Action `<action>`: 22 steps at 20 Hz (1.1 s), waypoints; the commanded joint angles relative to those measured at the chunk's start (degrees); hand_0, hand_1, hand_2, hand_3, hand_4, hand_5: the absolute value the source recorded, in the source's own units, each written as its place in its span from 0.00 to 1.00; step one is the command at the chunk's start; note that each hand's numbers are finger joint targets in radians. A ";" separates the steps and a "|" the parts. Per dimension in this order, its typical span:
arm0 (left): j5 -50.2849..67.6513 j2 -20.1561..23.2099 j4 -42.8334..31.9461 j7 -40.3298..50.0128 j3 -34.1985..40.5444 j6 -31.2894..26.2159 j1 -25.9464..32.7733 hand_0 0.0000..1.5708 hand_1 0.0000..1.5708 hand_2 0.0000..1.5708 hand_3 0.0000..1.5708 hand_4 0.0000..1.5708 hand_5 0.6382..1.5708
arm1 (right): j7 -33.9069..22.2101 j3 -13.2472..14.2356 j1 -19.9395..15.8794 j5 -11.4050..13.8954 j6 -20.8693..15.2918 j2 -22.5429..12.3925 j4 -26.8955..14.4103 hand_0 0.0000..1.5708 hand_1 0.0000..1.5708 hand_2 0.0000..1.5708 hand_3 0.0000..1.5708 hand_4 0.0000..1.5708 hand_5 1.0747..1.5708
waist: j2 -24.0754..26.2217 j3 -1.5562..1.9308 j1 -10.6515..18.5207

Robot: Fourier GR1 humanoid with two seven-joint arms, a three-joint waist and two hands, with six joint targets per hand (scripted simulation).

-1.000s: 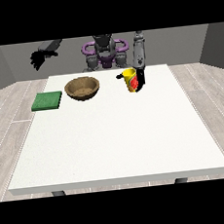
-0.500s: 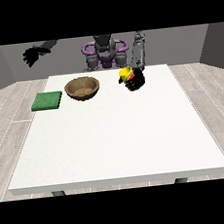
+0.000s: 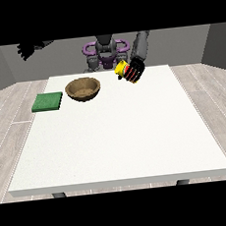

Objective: Pick the cup and pour the ball into the bowl, then pick the bowl and place it on the pad

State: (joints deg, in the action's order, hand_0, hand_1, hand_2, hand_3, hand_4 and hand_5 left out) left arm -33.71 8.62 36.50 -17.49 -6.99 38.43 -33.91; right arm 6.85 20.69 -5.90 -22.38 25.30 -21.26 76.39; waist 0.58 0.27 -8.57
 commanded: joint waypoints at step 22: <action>-39.67 -8.60 -0.83 54.37 -31.72 -24.79 -17.81 0.17 0.17 0.83 0.87 0.43 1.00 | -2.31 -1.03 -6.21 2.23 -0.70 -0.24 -11.94 0.00 0.00 0.00 0.00 0.42 0.98 | 6.38 -0.24 0.68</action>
State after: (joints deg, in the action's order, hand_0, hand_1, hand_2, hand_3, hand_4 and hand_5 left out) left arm -71.29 0.32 33.26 34.44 -35.38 20.03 -50.23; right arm 5.76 19.61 -10.29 -19.66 24.36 -20.87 65.21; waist 7.26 0.05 -7.43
